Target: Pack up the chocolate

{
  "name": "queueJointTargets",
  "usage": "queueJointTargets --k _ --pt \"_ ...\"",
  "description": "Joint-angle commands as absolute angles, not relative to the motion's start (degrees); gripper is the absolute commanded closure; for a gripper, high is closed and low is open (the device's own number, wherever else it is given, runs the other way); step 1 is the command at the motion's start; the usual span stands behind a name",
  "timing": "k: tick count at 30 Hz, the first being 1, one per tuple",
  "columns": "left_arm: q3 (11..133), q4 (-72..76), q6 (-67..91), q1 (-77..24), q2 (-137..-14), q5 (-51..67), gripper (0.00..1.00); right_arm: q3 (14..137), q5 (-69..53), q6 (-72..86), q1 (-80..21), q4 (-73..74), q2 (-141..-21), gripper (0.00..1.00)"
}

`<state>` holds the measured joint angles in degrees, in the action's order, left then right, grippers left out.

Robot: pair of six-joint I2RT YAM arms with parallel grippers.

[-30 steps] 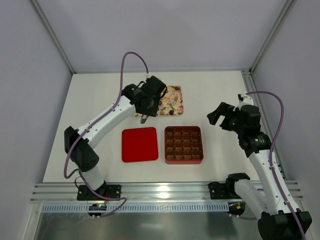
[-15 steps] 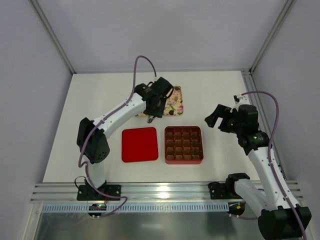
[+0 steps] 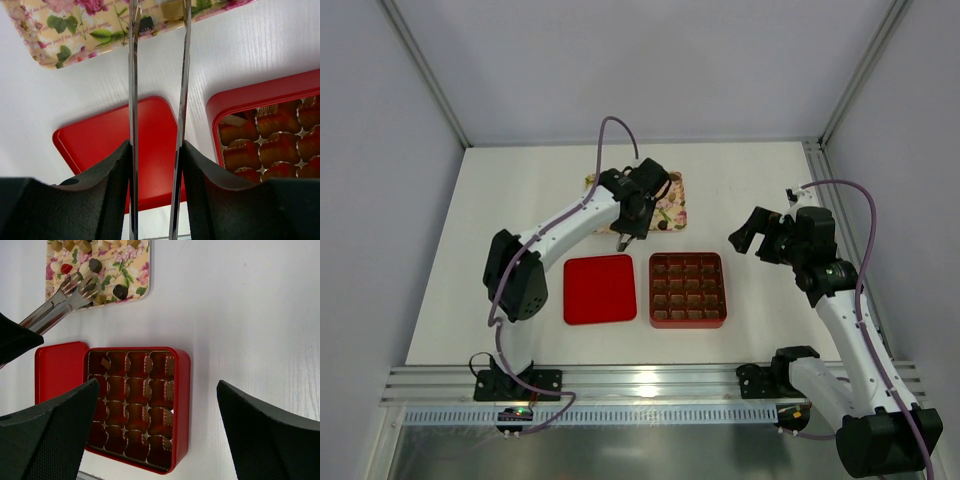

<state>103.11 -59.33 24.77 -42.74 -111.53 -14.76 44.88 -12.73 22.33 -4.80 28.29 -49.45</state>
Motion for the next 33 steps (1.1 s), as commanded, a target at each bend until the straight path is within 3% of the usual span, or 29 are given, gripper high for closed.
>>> queueJointTargets --k 1,33 --pt "105.91 -57.65 23.82 -42.8 -112.15 -14.06 0.57 47.29 -13.18 21.53 -4.83 26.72 -49.13 0.0" --pt "106.96 -59.15 23.73 -42.89 -113.2 -12.13 0.63 46.85 -13.45 21.45 -4.75 25.93 -50.01 0.0"
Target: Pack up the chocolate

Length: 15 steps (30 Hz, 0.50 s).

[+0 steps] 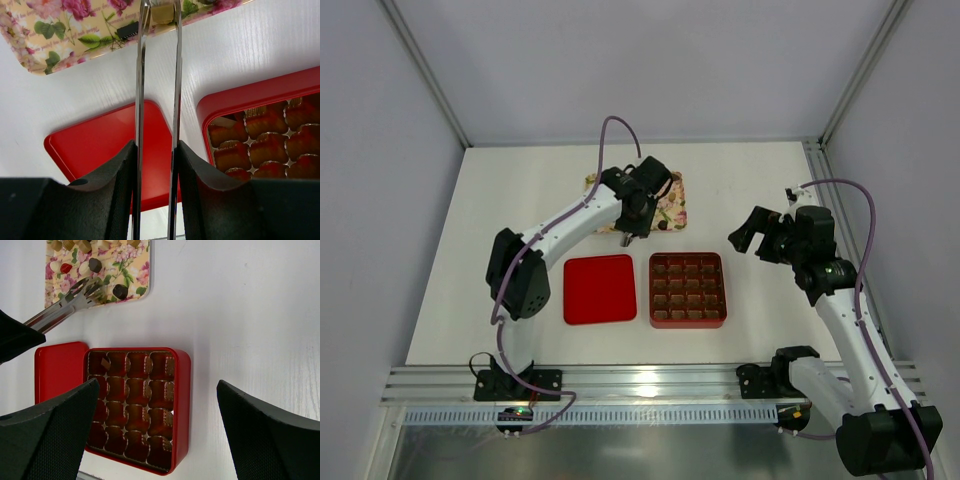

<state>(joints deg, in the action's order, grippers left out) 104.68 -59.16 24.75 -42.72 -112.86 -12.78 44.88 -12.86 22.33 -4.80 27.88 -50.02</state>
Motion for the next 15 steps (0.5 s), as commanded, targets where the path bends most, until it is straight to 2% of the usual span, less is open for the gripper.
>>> queueJointTargets --k 1,12,15 --pt "107.14 -59.15 23.73 -42.89 -113.2 -12.3 0.64 46.85 -13.53 21.36 -4.75 25.93 -50.1 0.0" --pt "106.79 -60.29 23.91 -42.89 -113.38 -12.3 0.64 46.32 -13.97 21.53 -4.75 25.49 -50.1 0.0" --pt "106.96 -60.29 23.82 -42.98 -113.47 -12.39 0.7 46.23 -14.06 21.62 -4.83 25.31 -50.1 0.0"
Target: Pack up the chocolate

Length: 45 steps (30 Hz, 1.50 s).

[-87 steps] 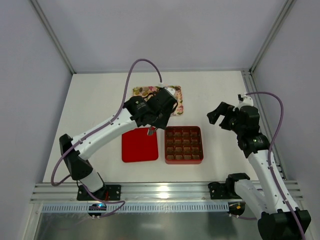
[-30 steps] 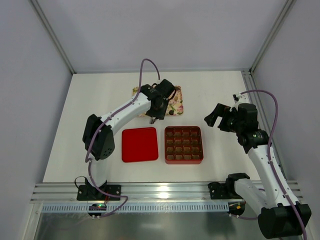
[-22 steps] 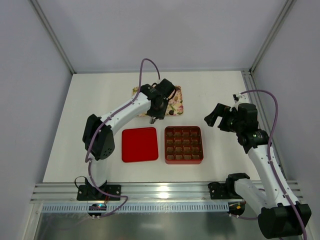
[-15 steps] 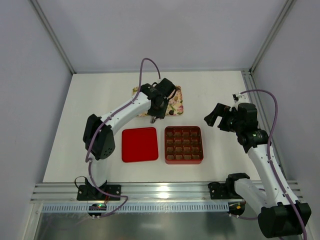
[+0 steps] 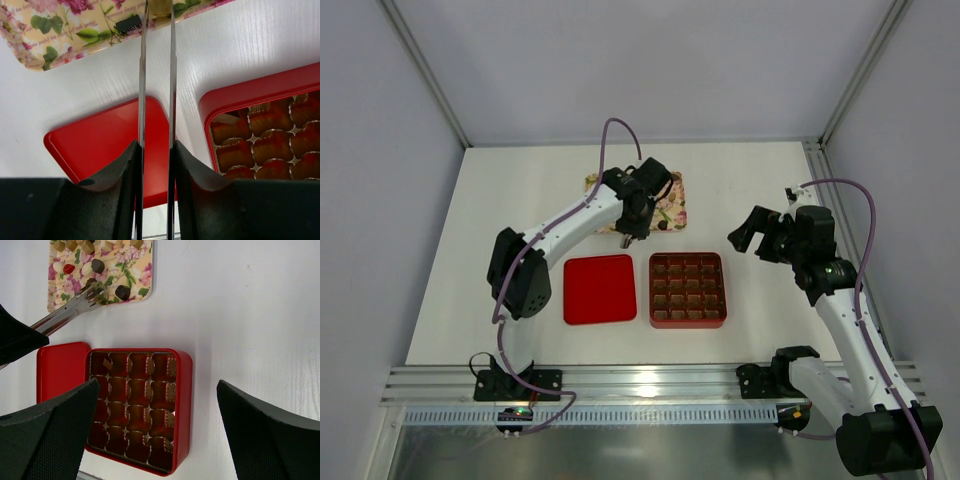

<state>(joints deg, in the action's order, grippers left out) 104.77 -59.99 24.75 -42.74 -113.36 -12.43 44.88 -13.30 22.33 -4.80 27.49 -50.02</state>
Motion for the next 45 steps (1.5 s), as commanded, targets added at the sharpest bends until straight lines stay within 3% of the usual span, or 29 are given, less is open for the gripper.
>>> queueJointTargets --k 1,5,19,22,25,28,45 --pt "106.96 -60.21 23.82 -42.98 -113.47 -12.48 0.72 46.23 -14.06 21.62 -4.75 25.4 -50.01 0.0" --pt "108.1 -60.9 23.38 -42.89 -113.73 -13.27 0.79 46.32 -13.98 21.53 -4.83 25.4 -50.18 0.0" --pt "115.49 -64.95 21.36 -42.98 -113.73 -15.38 0.81 46.23 -13.71 21.62 -4.75 25.05 -50.71 0.0" --pt "114.44 -64.51 21.27 -42.98 -113.64 -15.73 0.76 46.05 -13.8 21.62 -4.83 24.96 -50.71 0.0" --pt "114.0 -64.16 21.36 -42.72 -113.73 -16.61 0.65 46.05 -13.8 21.62 -4.83 24.96 -50.62 0.0" --pt "114.0 -64.25 21.27 -42.45 -114.6 -17.75 0.62 46.05 -13.8 21.62 -4.83 25.05 -50.71 0.0" --pt "113.03 -63.72 21.36 -41.4 -116.63 -18.19 0.61 45.7 -13.8 21.45 -4.83 24.87 -50.62 0.0"
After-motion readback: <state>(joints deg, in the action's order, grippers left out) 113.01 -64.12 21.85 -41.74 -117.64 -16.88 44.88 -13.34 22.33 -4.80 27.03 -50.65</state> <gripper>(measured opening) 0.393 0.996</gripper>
